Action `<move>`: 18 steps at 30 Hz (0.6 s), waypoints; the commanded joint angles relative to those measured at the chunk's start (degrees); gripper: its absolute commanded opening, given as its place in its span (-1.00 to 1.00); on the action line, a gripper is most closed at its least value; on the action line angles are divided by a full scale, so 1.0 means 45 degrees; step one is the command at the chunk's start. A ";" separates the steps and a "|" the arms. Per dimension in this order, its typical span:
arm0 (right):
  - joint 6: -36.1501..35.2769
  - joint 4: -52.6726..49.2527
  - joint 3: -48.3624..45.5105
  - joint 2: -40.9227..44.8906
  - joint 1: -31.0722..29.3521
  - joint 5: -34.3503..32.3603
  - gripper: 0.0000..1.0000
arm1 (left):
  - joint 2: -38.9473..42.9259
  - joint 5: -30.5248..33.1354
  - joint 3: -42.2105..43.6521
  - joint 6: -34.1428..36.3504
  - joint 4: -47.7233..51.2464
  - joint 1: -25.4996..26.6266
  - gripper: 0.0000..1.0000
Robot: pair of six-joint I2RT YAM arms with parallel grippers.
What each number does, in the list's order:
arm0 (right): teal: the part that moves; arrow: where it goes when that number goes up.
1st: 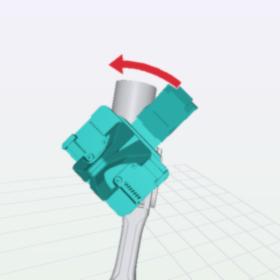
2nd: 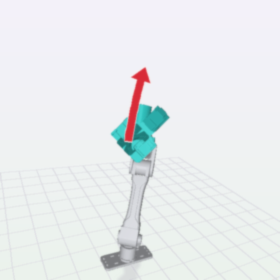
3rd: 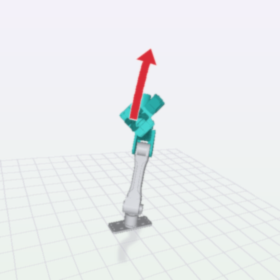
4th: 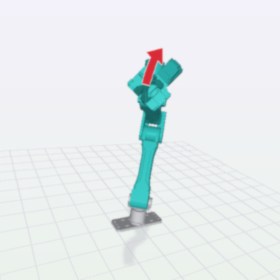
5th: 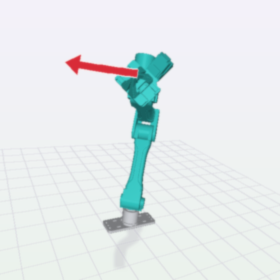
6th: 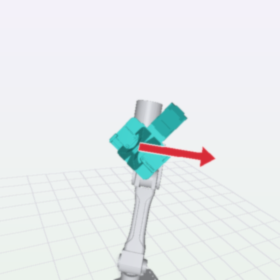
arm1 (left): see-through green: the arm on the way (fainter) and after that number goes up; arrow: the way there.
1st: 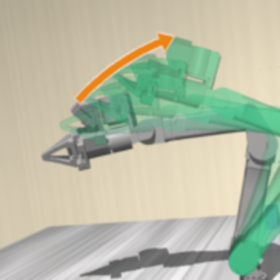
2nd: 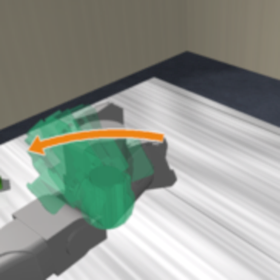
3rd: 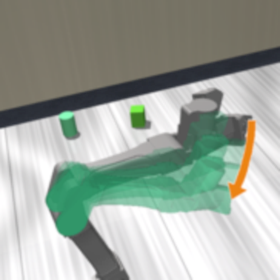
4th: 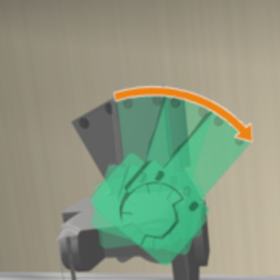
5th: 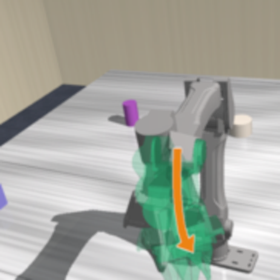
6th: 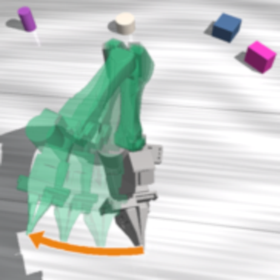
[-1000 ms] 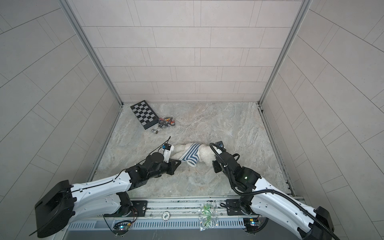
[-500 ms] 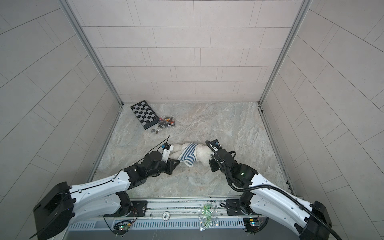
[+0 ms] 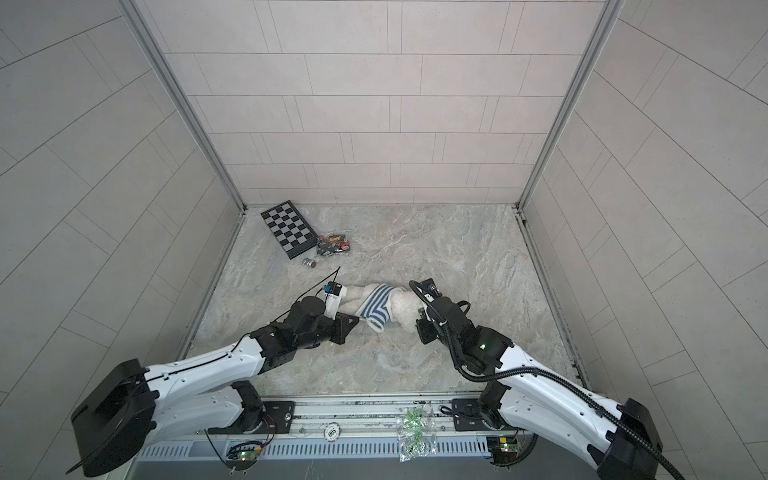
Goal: Dress the teddy bear
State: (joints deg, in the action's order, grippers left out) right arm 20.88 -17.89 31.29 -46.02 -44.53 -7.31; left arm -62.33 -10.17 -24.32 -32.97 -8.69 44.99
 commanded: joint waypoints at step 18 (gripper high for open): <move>-0.0603 0.0666 0.0069 -0.0015 0.0030 0.0743 -1.00 | 0.0546 0.0404 0.0535 0.0112 0.0099 0.0410 -1.00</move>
State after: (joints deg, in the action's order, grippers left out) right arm 19.07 -18.33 31.27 -45.10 -44.23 -4.84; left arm -58.35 -7.66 -20.95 -32.73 -7.27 45.43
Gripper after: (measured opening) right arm 0.057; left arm 0.044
